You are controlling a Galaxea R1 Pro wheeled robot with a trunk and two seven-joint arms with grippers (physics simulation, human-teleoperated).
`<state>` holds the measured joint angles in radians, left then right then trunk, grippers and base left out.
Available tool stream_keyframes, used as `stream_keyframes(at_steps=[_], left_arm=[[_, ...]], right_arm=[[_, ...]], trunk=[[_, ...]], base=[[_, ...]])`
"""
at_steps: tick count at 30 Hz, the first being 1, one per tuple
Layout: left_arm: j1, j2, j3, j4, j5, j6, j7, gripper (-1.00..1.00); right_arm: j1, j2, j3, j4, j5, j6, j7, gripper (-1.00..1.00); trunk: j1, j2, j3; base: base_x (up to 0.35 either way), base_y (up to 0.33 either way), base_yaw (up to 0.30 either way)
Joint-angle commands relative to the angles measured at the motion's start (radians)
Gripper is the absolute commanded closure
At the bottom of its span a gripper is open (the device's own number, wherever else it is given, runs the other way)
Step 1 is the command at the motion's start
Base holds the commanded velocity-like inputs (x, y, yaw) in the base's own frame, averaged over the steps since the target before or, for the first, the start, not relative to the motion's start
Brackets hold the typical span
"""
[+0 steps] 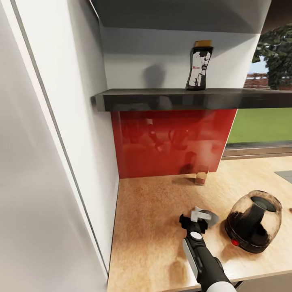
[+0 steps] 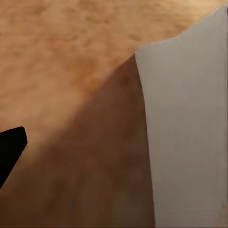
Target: Set up a coffee station on the kitchen countertop: keep the coffee maker on the countertop, move the bottle of coffee from the kitchen shelf to the counter next to the coffee maker, place a paper coffee filter on top of the coffee maker, put the saucer next to the coffee maker with the coffee cup on the saucer, and place the electric kettle next to the coffee maker.
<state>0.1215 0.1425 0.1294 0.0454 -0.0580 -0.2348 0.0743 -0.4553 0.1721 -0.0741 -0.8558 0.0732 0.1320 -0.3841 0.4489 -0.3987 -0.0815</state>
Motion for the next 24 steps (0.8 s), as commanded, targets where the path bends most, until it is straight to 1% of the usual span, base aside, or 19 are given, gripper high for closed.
stream_keyframes(at_steps=[1,14,15,24], left_arm=[[-0.002,0.0,0.007,0.002,-0.006,-0.006,0.002,-1.0],[-0.001,0.0,0.007,0.002,-0.006,-0.006,0.002,-1.0],[-0.002,0.0,0.007,0.002,-0.006,-0.006,0.002,-1.0],[-0.002,0.0,0.007,0.002,-0.006,-0.006,0.002,-1.0]], right_arm=[[0.0,0.0,-0.003,0.026,0.004,0.015,-0.001,-1.0],[0.0,0.0,-0.003,0.031,0.005,0.014,-0.001,-1.0],[0.0,0.0,-0.003,0.031,0.005,0.014,-0.001,1.0],[0.0,0.0,-0.003,0.031,0.005,0.0,-0.001,1.0]], trunk=[[0.001,-0.001,-0.002],[0.001,-0.001,-0.002],[0.001,-0.001,-0.002],[0.001,-0.001,-0.002]], base=[[0.148,0.0,0.0],[0.022,0.0,0.0],[0.0,0.0,0.0],[0.0,0.0,0.0]])
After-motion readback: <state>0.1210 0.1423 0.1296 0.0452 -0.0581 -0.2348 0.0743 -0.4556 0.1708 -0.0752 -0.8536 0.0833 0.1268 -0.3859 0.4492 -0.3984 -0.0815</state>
